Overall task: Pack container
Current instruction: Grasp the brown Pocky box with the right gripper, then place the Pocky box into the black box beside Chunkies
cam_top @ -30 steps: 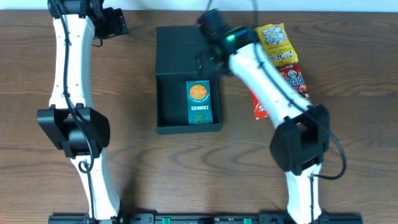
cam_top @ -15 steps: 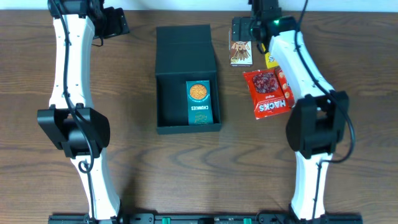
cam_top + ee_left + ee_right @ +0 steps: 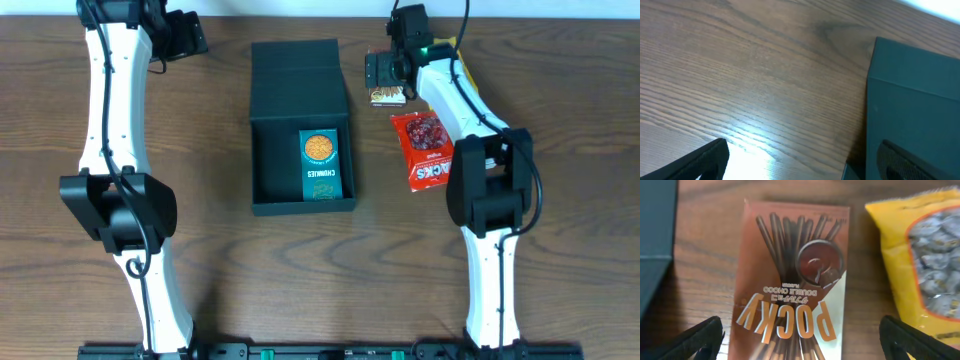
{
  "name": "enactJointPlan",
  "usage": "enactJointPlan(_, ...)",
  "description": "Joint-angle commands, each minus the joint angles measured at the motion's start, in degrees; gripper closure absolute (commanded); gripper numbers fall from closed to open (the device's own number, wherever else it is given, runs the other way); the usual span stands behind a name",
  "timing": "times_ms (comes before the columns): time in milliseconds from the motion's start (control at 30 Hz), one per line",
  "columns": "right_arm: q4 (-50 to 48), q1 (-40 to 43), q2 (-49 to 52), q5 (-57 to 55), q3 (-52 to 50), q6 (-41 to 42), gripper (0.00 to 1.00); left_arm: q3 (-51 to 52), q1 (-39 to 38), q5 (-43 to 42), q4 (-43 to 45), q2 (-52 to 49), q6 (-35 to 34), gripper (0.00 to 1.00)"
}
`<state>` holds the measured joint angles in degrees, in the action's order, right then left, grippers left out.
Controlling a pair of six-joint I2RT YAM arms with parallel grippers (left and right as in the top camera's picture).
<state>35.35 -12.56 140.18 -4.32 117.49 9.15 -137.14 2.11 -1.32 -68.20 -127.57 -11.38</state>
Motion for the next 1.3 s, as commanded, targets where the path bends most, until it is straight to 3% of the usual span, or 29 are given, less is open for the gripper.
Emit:
enactJointPlan(0, 0.1, -0.6, 1.4, 0.2, 0.7, -1.1, 0.01, -1.1, 0.1, -0.2, -0.2, 1.2, -0.9, 0.05)
enactJointPlan(267, 0.6, -0.8, 3.0, 0.9, 0.7, -1.1, 0.01, -1.1, 0.1, -0.2, -0.3, 1.2, -0.9, 0.05)
enactJointPlan(333, 0.3, -0.9, 3.0, 1.7, 0.7, -1.6, 0.08, -1.1, 0.1, -0.2, -0.3, 1.2, -0.9, 0.05)
enactJointPlan(800, 2.3, -1.0, 3.5, 3.3, 1.7, -1.5, 0.25, -1.1, 0.1, -0.2, -0.3, 1.2, -0.9, 0.05)
enactJointPlan(1033, 6.8, -1.0, 3.5, 3.3, 7.2, -1.5, 0.27, -1.1, 0.1, -0.2, -0.3, 1.2, -0.9, 0.05)
enactJointPlan(1267, 18.8, -1.2, 3.5, 3.3, 18.6, -1.5, 0.31, -1.1, 0.1, -0.2, -0.1, 1.2, -0.9, 0.05)
